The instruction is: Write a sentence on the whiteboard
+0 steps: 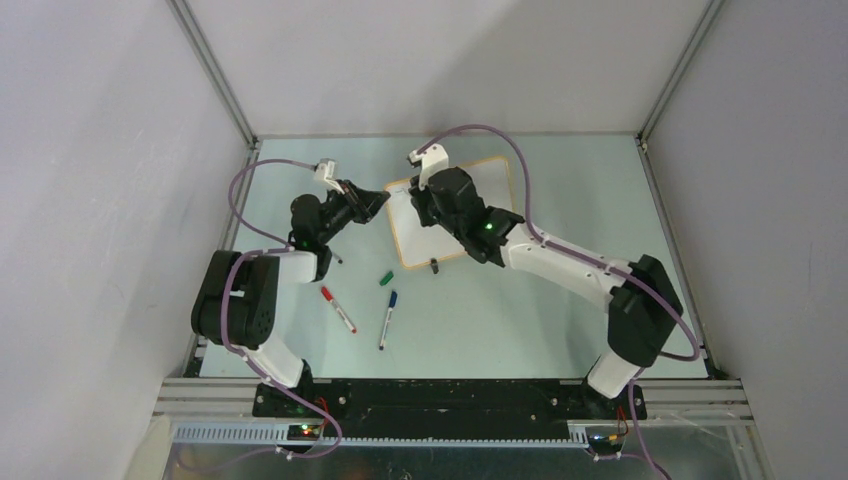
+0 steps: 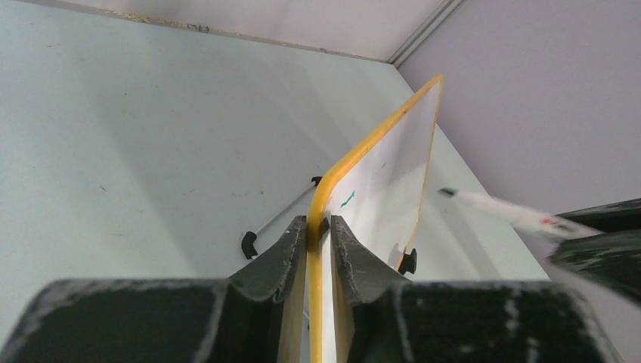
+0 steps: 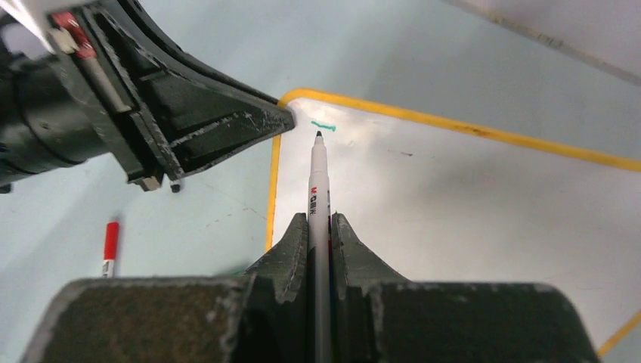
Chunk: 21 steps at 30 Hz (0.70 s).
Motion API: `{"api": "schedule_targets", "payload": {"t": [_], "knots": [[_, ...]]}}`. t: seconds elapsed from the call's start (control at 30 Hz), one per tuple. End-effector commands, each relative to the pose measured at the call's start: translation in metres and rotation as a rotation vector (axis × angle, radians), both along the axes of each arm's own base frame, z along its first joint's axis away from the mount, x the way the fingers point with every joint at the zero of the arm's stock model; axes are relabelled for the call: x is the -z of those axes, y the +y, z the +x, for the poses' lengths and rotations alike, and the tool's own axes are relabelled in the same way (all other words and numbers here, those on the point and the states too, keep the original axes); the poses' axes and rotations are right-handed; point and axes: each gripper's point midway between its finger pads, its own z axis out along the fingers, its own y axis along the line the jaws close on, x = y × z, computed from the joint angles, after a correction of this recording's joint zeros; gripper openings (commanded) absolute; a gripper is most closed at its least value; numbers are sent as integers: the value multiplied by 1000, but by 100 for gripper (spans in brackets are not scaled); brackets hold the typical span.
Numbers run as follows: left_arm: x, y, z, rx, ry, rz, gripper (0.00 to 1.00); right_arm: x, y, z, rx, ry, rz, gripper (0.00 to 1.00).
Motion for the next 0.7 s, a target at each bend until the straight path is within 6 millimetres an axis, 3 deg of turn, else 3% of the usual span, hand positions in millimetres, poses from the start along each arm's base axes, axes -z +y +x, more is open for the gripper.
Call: {"api": "schedule_targets", "payload": {"t": [0.0, 0.23, 0.33, 0.37, 0.5, 0.67], "knots": [[-20, 0, -3, -4, -80, 12, 21, -46, -16, -11, 9, -37, 67, 0], [-18, -1, -6, 7, -79, 9, 21, -39, -18, -20, -102, -9, 34, 0], [-14, -9, -12, 52, -70, -8, 20, -38, -11, -24, -155, 0, 108, 0], [-15, -11, -14, 62, -68, -19, 20, -30, -9, -28, -177, 10, 102, 0], [-13, -12, -19, 76, -73, -10, 20, -20, -7, -27, -153, -36, 65, 0], [-12, -14, -15, 82, -60, 1, 20, -23, -7, -26, -149, -51, 72, 0]]}}
